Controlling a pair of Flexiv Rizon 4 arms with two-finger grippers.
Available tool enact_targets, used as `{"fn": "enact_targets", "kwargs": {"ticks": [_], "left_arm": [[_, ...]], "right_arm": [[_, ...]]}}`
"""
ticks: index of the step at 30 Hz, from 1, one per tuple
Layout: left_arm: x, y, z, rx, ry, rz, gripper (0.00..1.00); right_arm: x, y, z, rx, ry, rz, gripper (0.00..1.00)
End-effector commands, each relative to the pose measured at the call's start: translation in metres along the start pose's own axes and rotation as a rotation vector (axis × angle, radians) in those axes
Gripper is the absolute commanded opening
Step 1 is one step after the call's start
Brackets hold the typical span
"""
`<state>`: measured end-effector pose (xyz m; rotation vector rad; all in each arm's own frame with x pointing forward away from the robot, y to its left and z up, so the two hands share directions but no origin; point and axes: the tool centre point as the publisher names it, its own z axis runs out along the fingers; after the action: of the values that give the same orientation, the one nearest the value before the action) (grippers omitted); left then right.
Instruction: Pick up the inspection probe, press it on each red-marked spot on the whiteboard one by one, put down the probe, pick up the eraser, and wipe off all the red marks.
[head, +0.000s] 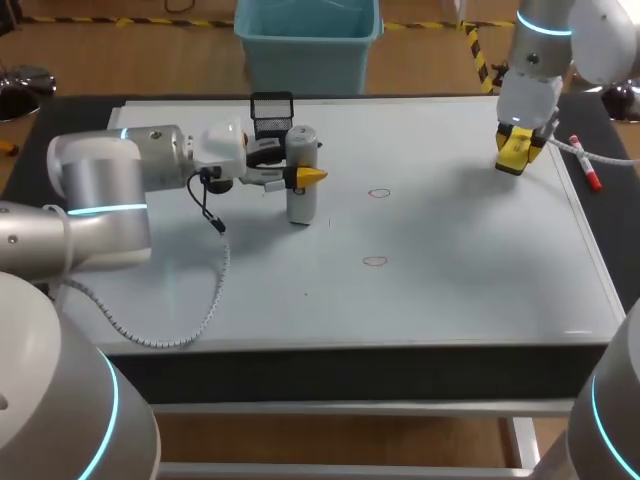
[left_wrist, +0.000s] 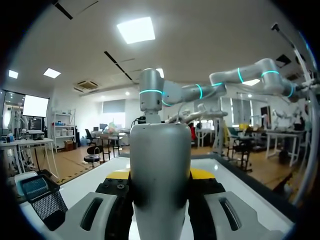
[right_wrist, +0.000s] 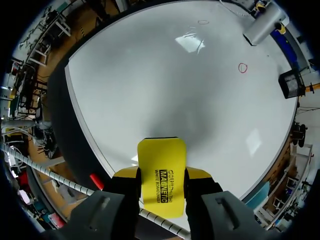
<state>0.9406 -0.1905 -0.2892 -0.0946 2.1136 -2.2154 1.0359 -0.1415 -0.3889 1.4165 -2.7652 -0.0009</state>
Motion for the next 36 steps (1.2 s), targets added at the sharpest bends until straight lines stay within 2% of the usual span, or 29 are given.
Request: {"fn": "enact_targets", "kwargs": {"ticks": [1, 8, 16, 25, 36], "left_arm": [[-0.001, -0.003, -0.001, 0.001, 0.003, 0.002, 0.00], [0.002, -0.026, -0.005, -0.003, -0.026, 0.010, 0.00], [-0.003, -0.054, -0.030, 0.008, -0.085, 0.027, 0.00], [-0.016, -0.069, -0.070, 0.011, -0.166, 0.021, 0.00], [-0.043, -0.073, -0.118, 0.015, -0.224, 0.007, 0.00]], "right_arm": [[0.000, -0.001, -0.001, 0.000, 0.004, -0.002, 0.00], [0.000, -0.001, -0.001, 0.000, 0.004, -0.002, 0.00], [0.000, -0.001, -0.001, 0.000, 0.004, -0.002, 0.00], [0.000, -0.001, -0.001, 0.000, 0.004, -0.002, 0.00], [0.000, -0.001, -0.001, 0.000, 0.004, -0.002, 0.00]]}}
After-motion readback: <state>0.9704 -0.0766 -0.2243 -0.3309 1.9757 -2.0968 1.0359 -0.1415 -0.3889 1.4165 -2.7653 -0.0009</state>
